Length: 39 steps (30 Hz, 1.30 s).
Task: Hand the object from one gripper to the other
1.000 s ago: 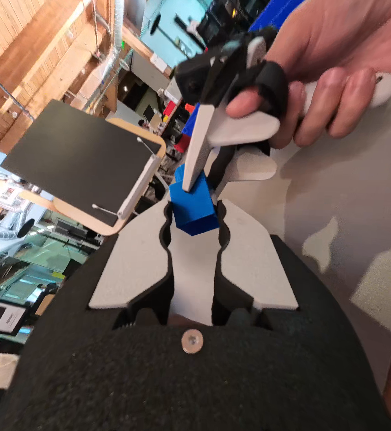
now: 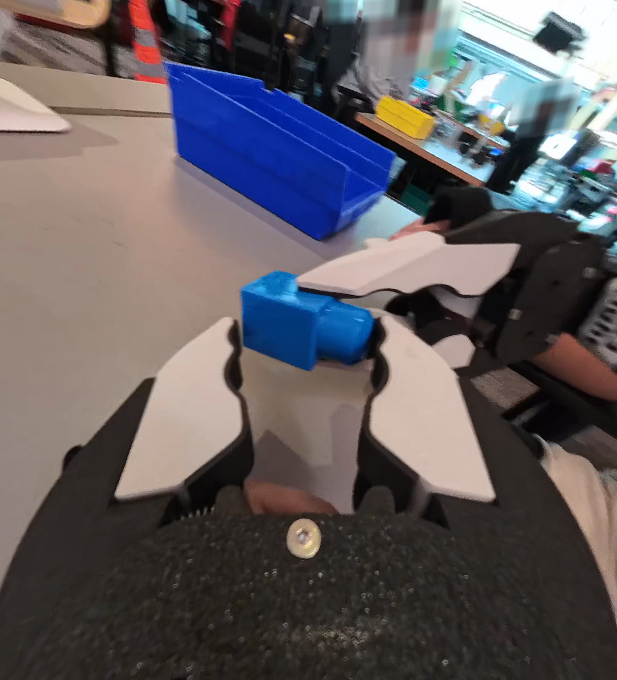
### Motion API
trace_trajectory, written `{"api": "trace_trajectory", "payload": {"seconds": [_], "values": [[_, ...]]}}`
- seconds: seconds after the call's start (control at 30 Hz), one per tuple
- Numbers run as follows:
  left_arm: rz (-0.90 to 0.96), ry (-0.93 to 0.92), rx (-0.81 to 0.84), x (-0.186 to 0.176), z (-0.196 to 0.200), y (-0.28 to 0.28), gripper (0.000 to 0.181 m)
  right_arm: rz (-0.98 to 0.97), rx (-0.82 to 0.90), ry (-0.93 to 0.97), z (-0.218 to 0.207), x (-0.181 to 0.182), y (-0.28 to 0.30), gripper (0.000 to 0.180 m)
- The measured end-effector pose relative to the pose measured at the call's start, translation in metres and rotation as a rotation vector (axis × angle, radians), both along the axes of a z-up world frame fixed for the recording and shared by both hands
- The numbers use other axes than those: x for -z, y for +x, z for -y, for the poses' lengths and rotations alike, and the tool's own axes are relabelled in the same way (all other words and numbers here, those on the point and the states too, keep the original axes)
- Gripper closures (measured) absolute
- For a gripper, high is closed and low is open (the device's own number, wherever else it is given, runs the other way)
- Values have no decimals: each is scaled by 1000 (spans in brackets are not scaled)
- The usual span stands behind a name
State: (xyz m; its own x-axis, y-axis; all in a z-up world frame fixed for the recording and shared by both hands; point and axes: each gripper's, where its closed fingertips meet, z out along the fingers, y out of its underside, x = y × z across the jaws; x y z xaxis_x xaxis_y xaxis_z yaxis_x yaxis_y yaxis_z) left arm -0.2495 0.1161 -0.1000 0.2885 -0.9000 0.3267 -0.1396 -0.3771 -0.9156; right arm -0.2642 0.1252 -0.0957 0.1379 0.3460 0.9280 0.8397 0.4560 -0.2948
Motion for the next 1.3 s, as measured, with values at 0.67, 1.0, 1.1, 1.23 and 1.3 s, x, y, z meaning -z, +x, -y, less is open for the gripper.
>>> {"api": "trace_trajectory", "payload": {"seconds": [0.67, 1.0, 1.1, 1.23, 1.3], "values": [[494, -312, 369, -68, 24, -31, 115, -1245, -580, -1406, 30, -64, 18, 135], [495, -400, 533, -66, 56, -17, 114, -1143, -759, -1616, 65, -67, 1, 158], [519, -418, 547, -70, 59, -18, 114, -1113, -760, -1627, 66, -63, 0, 173], [573, -340, 371, -71, 29, -25, 133, -1185, -704, -1575, 48, -66, 14, 180], [545, -252, 258, -68, 11, -31, 130, -1205, -630, -1559, 37, -59, 21, 179]]}}
